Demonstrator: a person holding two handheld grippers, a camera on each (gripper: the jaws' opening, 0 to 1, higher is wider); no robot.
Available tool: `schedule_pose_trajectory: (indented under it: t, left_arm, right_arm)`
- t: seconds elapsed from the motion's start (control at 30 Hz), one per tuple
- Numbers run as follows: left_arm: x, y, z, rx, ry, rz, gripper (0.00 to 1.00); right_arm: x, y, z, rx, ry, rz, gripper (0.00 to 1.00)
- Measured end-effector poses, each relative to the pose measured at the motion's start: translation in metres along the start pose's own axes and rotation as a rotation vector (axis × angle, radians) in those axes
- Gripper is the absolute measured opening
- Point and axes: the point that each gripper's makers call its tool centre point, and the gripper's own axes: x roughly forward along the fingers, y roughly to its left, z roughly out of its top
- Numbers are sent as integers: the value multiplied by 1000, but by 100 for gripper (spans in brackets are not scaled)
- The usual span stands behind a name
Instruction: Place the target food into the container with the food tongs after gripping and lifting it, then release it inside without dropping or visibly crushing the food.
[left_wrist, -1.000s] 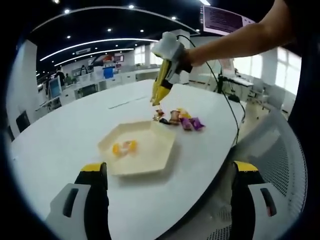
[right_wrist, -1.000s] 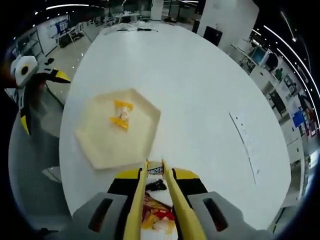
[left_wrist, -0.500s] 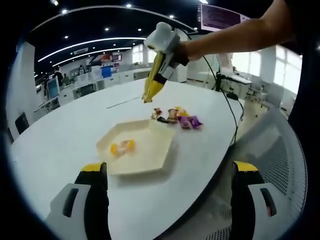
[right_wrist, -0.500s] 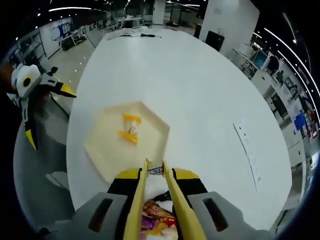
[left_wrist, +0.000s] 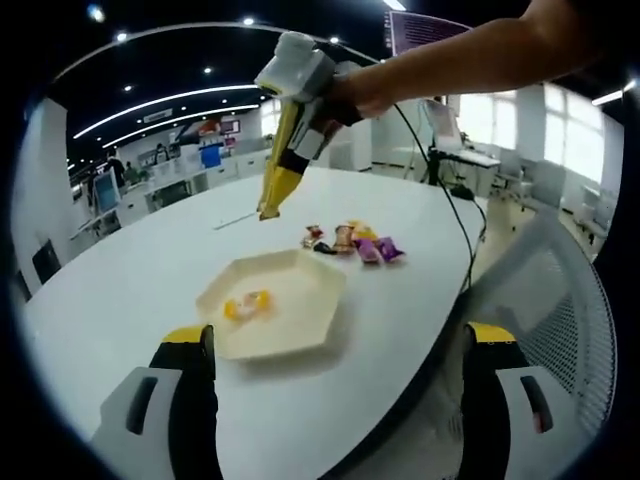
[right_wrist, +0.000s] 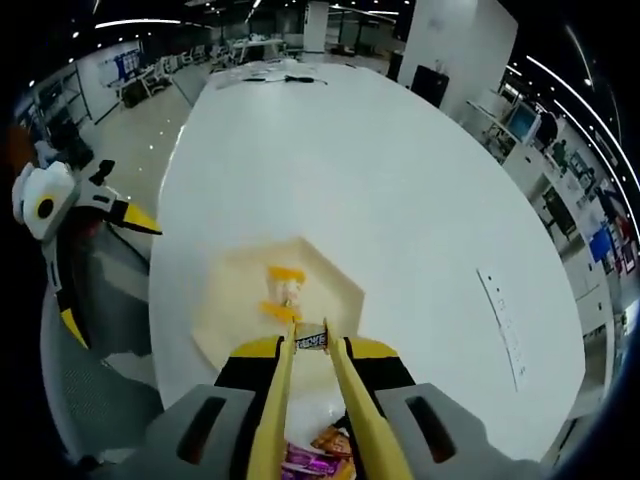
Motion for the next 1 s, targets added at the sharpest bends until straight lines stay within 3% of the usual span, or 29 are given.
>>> schedule_pose_trajectory:
  t: [0.2, 0.43, 0.5, 0.6, 1.0]
  left_arm:
    - [-1, -9, 4, 4, -11, -40, 99]
    - [1, -7, 3, -10, -5, -42, 99]
    - [3, -5, -12, -47, 69, -33, 99]
    - [2, -5, -2, -24, 16, -37, 99]
    - [-1, -1, 2, -30, -12, -16, 99]
  right_arm:
    - [3, 1, 12, 5, -8, -7, 22]
    - [0, 3, 19, 9, -11, -8, 22]
    - [2, 3, 19, 2, -4, -9, 22]
    - [4, 2, 18, -1, -2, -10, 22]
    - [3, 2, 16, -37, -29, 14, 22]
